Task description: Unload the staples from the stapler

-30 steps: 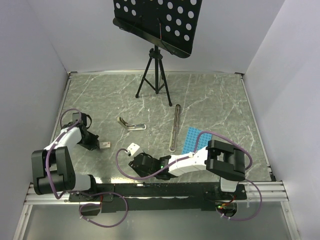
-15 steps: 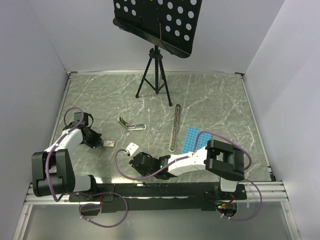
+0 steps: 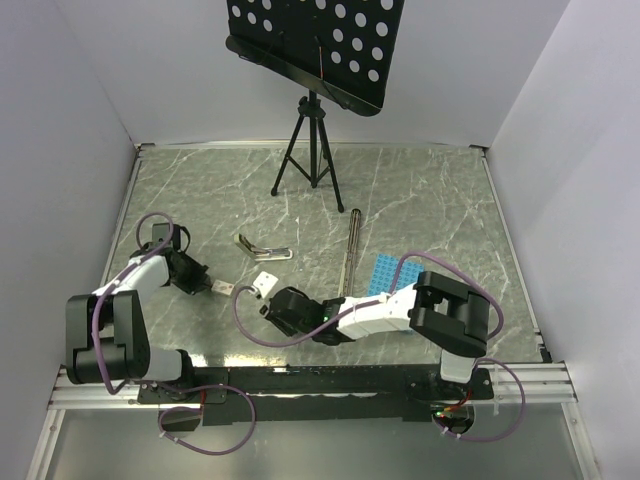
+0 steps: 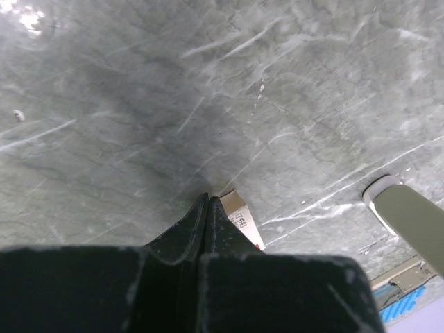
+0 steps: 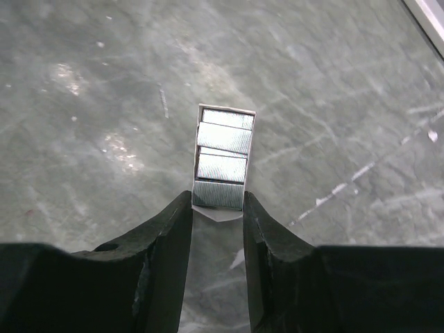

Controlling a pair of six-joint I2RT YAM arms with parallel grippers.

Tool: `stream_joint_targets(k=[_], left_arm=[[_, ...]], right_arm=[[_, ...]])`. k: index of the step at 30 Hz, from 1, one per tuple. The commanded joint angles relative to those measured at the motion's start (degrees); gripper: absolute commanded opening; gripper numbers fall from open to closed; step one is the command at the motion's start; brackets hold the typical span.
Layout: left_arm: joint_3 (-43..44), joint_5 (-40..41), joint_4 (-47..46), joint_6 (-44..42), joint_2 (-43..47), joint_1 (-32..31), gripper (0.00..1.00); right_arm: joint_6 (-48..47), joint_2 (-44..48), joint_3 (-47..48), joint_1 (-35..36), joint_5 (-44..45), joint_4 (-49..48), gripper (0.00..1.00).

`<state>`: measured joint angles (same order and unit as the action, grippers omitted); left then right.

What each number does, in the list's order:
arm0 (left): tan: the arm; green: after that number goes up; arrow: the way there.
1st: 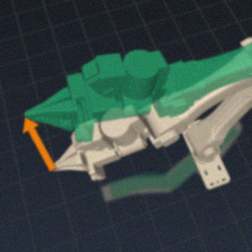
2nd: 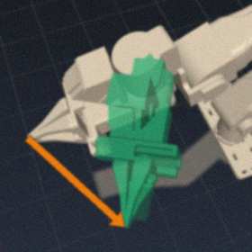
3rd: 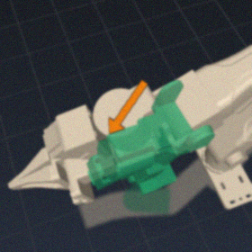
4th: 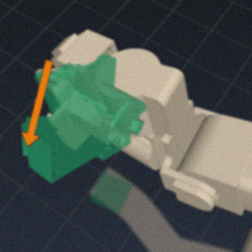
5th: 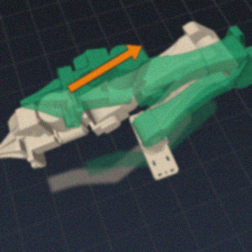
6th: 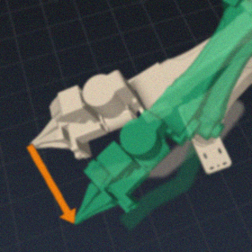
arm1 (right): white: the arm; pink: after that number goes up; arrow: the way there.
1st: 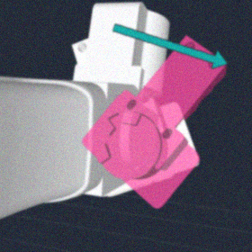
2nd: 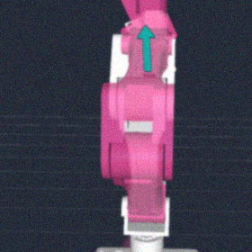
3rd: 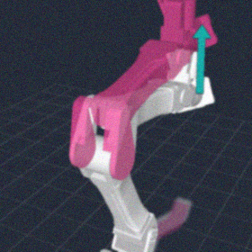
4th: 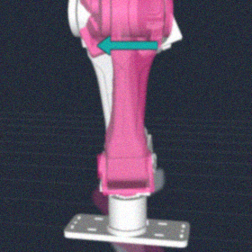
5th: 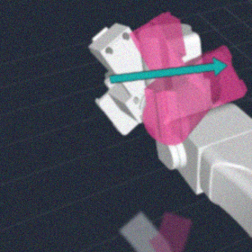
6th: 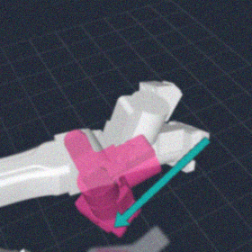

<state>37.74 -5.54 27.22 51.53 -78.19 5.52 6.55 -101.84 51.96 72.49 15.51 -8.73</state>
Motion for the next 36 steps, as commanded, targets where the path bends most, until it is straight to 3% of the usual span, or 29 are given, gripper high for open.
stream_joint_targets(k=[1, 11, 36], left_arm=[[1.8, -2.5, -0.9, -2.2, -1.2, -0.2, 0.01], [0.8, -4.8, -3.6, -2.5, -1.3, -1.2, 0.01], [0.0, -7.1, -3.9, -3.1, -0.5, -1.7, 0.01]], right_arm=[[-4.6, -0.9, 3.7, 0.2, -3.5, -4.1, 0.35], [-6.1, -8.7, 15.0, -0.3, -3.3, 2.5, 0.36], [-2.0, -16.5, 25.7, -3.3, -7.7, 13.1, 0.36]])
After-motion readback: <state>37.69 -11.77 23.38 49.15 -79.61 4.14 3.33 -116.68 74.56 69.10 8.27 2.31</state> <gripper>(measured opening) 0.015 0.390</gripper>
